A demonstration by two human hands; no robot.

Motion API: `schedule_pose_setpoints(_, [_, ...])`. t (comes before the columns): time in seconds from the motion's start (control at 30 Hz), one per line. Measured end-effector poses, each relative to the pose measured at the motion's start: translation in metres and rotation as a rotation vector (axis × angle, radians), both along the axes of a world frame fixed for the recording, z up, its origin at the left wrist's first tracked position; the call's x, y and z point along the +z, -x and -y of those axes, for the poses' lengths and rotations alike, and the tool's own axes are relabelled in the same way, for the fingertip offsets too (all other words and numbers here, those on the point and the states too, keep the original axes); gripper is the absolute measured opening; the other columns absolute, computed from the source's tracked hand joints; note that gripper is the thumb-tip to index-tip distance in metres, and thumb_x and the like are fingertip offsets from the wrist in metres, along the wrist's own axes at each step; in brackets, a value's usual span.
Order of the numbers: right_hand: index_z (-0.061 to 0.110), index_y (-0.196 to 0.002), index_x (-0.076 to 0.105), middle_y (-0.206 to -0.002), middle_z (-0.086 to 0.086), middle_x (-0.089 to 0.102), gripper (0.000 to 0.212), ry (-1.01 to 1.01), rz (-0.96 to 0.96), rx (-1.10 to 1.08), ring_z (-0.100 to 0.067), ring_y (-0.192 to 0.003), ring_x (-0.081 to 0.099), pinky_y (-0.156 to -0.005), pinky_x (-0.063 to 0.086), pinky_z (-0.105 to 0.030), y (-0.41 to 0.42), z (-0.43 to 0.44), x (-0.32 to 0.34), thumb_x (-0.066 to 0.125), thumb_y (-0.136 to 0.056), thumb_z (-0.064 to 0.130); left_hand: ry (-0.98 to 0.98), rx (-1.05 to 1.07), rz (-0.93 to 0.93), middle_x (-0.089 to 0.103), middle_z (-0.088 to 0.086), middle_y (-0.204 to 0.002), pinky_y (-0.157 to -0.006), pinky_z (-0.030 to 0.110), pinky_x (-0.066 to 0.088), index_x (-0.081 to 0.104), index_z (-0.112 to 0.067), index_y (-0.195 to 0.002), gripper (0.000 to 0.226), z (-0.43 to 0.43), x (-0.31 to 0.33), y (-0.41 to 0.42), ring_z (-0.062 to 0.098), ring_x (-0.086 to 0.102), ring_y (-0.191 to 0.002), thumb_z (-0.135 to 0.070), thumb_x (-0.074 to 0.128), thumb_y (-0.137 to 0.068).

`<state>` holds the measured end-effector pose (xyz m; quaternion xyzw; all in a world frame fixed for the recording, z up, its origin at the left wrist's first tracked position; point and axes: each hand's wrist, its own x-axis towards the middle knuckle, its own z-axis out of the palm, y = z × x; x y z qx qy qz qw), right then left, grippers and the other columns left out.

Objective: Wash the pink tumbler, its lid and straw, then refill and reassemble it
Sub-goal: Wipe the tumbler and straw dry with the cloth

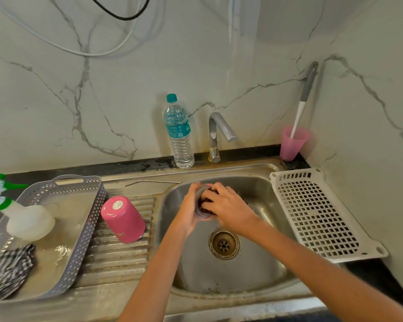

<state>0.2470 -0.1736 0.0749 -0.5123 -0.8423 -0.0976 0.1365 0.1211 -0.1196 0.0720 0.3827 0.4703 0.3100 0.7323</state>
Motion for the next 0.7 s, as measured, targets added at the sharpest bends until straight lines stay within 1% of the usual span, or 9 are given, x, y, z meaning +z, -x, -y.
schedule_pose_setpoints(0.1, [0.016, -0.110, 0.064, -0.121, -0.005, 0.055, 0.038, -0.185, 0.234, 0.070, -0.028, -0.112, 0.051, -0.080, 0.052, -0.039, -0.012, -0.001, 0.001, 0.071, -0.074, 0.008, 0.156, 0.018, -0.005, 0.066, 0.018, -0.116, -0.088, 0.049, 0.053, 0.063, -0.014, -0.117, 0.043, -0.004, 0.005, 0.000, 0.030, 0.061, -0.109, -0.047, 0.052, -0.092])
schedule_pose_setpoints(0.17, [0.013, -0.117, 0.061, -0.125, -0.007, 0.054, 0.039, -0.219, 0.207, -0.015, -0.031, -0.113, 0.052, -0.083, 0.051, -0.041, -0.015, -0.006, 0.001, 0.062, -0.079, 0.006, 0.164, 0.013, -0.020, 0.066, 0.018, -0.116, -0.087, 0.048, 0.054, 0.062, -0.013, -0.119, 0.046, -0.011, 0.011, -0.005, 0.031, 0.060, -0.110, -0.048, 0.054, -0.091])
schedule_pose_setpoints(0.23, [0.013, -0.115, 0.064, -0.121, -0.006, 0.057, 0.041, -0.153, 0.094, -0.132, -0.031, -0.106, 0.052, -0.081, 0.052, -0.042, -0.007, -0.010, -0.003, 0.070, -0.075, 0.004, 0.098, 0.033, -0.127, 0.067, 0.016, -0.111, -0.083, 0.044, 0.056, 0.064, -0.016, -0.114, 0.039, -0.014, 0.016, -0.011, 0.028, 0.062, -0.103, -0.045, 0.054, -0.090])
schedule_pose_setpoints(0.33, [0.019, -0.102, 0.072, -0.111, 0.003, 0.064, 0.032, 0.074, -0.276, -0.207, -0.026, -0.094, 0.050, -0.075, 0.049, -0.035, 0.002, -0.015, -0.006, 0.070, -0.075, 0.003, -0.147, 0.016, -0.259, 0.066, 0.011, -0.110, -0.076, 0.040, 0.056, 0.066, -0.028, -0.104, 0.023, -0.016, 0.015, -0.015, 0.024, 0.062, -0.100, -0.039, 0.049, -0.093])
schedule_pose_setpoints(0.43, [0.021, -0.098, 0.073, -0.100, 0.007, 0.069, 0.023, 0.336, -0.535, -0.169, -0.016, -0.089, 0.059, -0.084, 0.045, -0.030, -0.004, -0.020, -0.001, 0.064, -0.080, 0.010, -0.314, 0.010, -0.309, 0.067, 0.003, -0.104, -0.080, 0.043, 0.056, 0.068, -0.032, -0.099, 0.023, -0.008, 0.009, -0.010, 0.019, 0.063, -0.099, -0.036, 0.045, -0.097])
schedule_pose_setpoints(0.5, [0.023, -0.101, 0.073, -0.096, 0.007, 0.072, 0.020, 0.508, -0.729, -0.193, -0.008, -0.091, 0.064, -0.089, 0.048, -0.027, -0.007, -0.020, 0.010, 0.067, -0.083, 0.015, -0.402, 0.029, -0.292, 0.068, -0.002, -0.100, -0.085, 0.045, 0.056, 0.069, -0.031, -0.097, 0.025, -0.007, 0.008, -0.008, 0.017, 0.065, -0.099, -0.033, 0.044, -0.099])
schedule_pose_setpoints(0.57, [0.025, -0.100, 0.073, -0.094, 0.005, 0.072, 0.017, 0.658, -0.981, -0.234, -0.009, -0.092, 0.066, -0.089, 0.051, -0.028, -0.007, -0.016, 0.021, 0.067, -0.086, 0.017, -0.506, 0.076, -0.247, 0.069, -0.004, -0.101, -0.089, 0.044, 0.054, 0.070, -0.025, -0.099, 0.029, -0.006, 0.009, -0.009, 0.015, 0.064, -0.101, -0.032, 0.042, -0.100])
schedule_pose_setpoints(0.63, [0.020, -0.100, 0.073, -0.095, -0.003, 0.073, 0.014, 0.787, -1.285, -0.277, -0.016, -0.093, 0.068, -0.087, 0.053, -0.032, -0.007, -0.011, 0.028, 0.067, -0.087, 0.016, -0.619, 0.136, -0.189, 0.069, -0.006, -0.104, -0.093, 0.036, 0.050, 0.070, -0.019, -0.103, 0.038, -0.006, 0.010, -0.010, 0.013, 0.062, -0.104, -0.043, 0.043, -0.094])
schedule_pose_setpoints(0.7, [0.012, -0.108, 0.070, -0.103, -0.013, 0.072, 0.022, 0.922, -1.626, -0.289, -0.024, -0.096, 0.069, -0.084, 0.054, -0.033, -0.005, -0.006, 0.029, 0.067, -0.087, 0.015, -0.685, 0.157, -0.128, 0.070, -0.006, -0.106, -0.093, 0.031, 0.048, 0.070, -0.018, -0.105, 0.048, -0.007, 0.010, -0.011, 0.014, 0.063, -0.105, -0.052, 0.043, -0.085])
